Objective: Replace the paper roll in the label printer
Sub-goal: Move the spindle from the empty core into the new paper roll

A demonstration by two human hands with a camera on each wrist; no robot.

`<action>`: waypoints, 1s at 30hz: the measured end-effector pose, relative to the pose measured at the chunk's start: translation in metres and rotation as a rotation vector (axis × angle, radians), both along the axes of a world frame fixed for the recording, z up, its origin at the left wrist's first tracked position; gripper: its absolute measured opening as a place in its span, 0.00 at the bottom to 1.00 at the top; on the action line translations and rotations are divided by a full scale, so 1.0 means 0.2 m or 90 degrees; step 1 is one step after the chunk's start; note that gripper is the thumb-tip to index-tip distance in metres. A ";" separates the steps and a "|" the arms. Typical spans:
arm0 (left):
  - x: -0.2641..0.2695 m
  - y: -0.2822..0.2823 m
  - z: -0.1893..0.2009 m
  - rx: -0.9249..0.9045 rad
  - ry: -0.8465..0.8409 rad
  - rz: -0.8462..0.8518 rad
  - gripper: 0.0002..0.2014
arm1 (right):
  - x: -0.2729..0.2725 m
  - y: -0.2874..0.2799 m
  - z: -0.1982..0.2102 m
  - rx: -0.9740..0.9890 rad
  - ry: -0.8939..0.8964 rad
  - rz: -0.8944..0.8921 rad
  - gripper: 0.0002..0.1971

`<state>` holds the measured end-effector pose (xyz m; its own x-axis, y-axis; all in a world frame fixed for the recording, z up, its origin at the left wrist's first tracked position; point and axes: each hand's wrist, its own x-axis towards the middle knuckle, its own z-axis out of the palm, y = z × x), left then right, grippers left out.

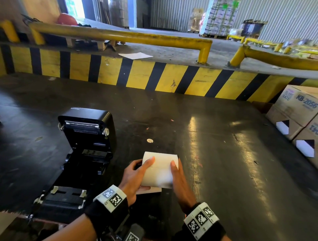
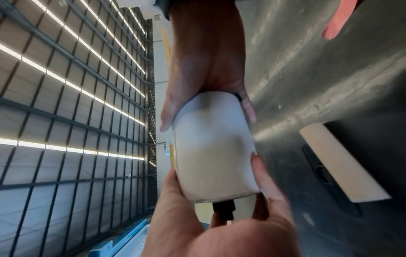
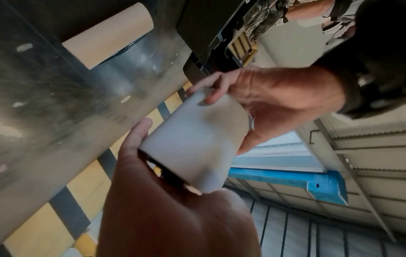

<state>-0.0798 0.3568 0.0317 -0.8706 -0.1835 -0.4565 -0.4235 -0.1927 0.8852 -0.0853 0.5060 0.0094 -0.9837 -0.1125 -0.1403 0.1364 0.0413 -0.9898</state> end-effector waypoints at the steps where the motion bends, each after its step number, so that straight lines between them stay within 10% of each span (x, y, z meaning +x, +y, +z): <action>1: -0.02 0.01 0.00 -0.009 -0.006 -0.021 0.32 | -0.01 0.01 0.00 -0.030 -0.011 -0.022 0.39; 7: -0.13 -0.03 -0.03 -0.021 -0.061 -0.167 0.22 | -0.06 0.14 0.02 -0.164 -0.115 -0.120 0.17; 13: -0.21 -0.10 -0.39 -0.648 0.032 -0.313 0.18 | -0.04 0.26 -0.01 -0.141 -0.178 -0.193 0.17; 30: -0.41 -0.20 -0.49 -0.891 -0.029 -0.426 0.23 | -0.02 0.33 -0.04 -0.148 -0.223 -0.228 0.20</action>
<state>-0.1626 0.3173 -0.0660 -0.9556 -0.0682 -0.2865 -0.1223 0.9769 0.1755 -0.0890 0.5724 0.0006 -0.8650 0.1532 -0.4779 0.4253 -0.2818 -0.8601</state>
